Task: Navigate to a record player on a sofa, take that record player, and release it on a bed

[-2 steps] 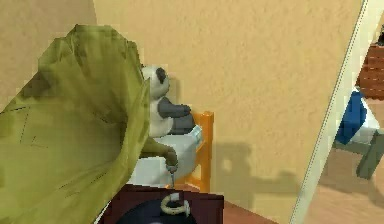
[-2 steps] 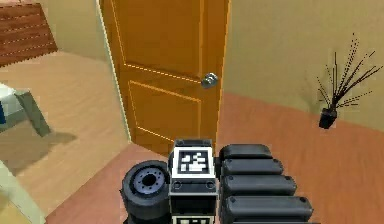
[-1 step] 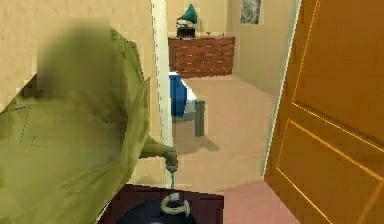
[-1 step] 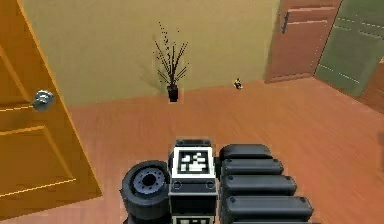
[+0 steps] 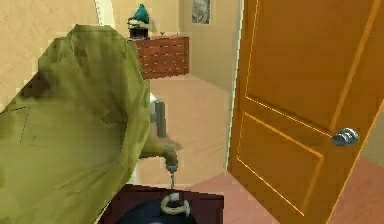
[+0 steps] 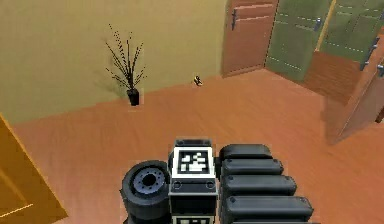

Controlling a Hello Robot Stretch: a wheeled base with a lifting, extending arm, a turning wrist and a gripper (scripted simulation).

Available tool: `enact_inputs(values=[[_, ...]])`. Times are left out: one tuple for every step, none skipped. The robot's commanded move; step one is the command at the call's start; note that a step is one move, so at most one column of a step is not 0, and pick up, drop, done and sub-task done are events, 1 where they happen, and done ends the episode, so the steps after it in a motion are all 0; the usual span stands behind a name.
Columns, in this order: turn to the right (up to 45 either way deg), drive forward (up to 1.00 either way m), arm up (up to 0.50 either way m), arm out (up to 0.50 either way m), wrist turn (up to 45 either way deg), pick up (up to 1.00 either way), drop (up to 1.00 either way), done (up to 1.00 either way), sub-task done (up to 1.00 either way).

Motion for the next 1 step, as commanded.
enact_inputs(values=[[-45.0, 0.0, 0.0, 0.0, 0.0, 0.0, 0.0, 0.0, 0.0]])
